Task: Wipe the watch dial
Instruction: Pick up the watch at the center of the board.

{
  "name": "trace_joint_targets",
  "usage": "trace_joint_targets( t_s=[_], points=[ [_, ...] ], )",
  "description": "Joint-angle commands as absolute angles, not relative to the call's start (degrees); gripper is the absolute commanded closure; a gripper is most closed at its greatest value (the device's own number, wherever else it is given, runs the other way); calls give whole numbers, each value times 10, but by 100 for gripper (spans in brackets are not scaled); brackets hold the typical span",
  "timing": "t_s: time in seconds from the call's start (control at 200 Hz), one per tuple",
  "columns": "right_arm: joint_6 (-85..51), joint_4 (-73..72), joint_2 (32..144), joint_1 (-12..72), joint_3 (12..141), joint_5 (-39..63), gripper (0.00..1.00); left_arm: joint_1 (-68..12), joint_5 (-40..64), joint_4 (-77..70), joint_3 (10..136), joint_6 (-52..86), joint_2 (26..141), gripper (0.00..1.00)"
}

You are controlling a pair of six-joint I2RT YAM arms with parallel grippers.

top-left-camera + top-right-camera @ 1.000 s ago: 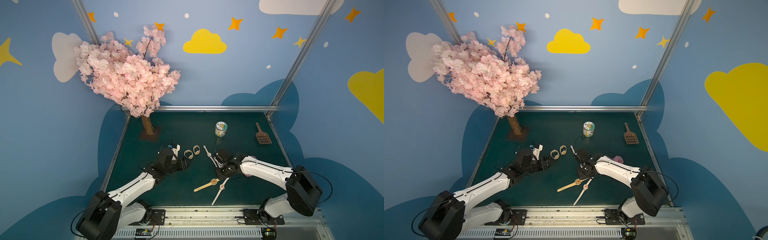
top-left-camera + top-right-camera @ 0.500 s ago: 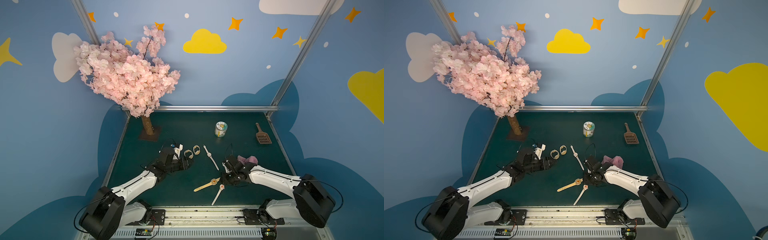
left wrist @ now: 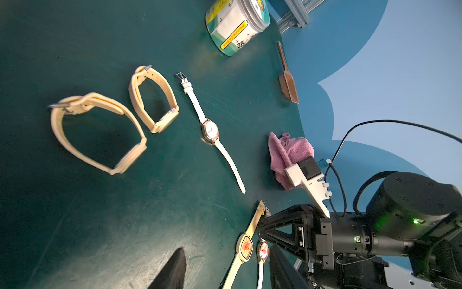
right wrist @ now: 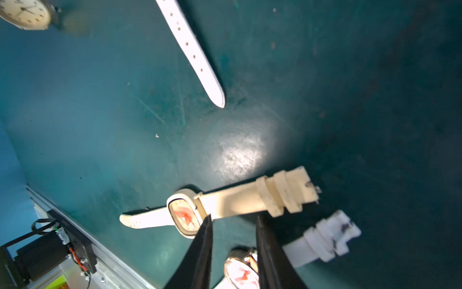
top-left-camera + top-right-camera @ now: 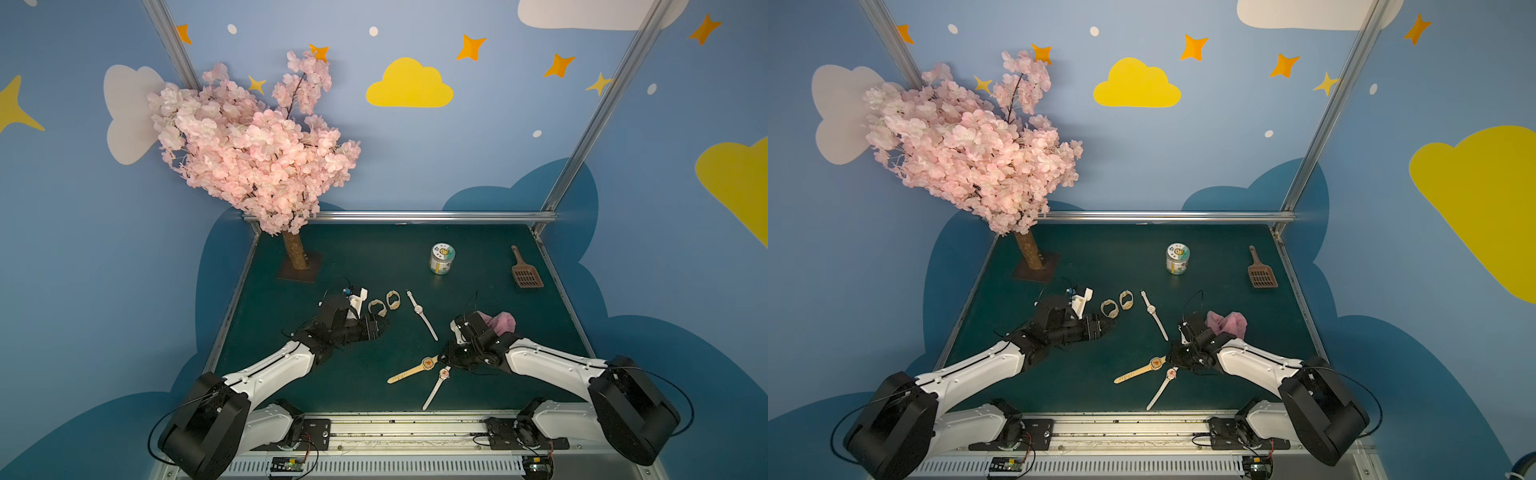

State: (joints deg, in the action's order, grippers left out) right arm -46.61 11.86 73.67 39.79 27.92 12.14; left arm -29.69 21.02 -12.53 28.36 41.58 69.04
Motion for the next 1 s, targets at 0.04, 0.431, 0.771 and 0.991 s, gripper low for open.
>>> trace_joint_targets(
  t_s=[0.04, 0.431, 0.771, 0.991],
  points=[
    [-486, 60, 756, 392, 232, 92, 73, -300, 213, -133, 292, 415, 694, 45],
    [-494, -43, 764, 382, 186, 83, 92, -309, 214, -134, 296, 416, 700, 46],
    [-497, -83, 710, 379, 148, 73, 100, -327, 263, -152, 312, 405, 743, 46],
    [-505, -34, 640, 379, 143, 48, 100, -343, 319, -161, 349, 386, 796, 47]
  ],
)
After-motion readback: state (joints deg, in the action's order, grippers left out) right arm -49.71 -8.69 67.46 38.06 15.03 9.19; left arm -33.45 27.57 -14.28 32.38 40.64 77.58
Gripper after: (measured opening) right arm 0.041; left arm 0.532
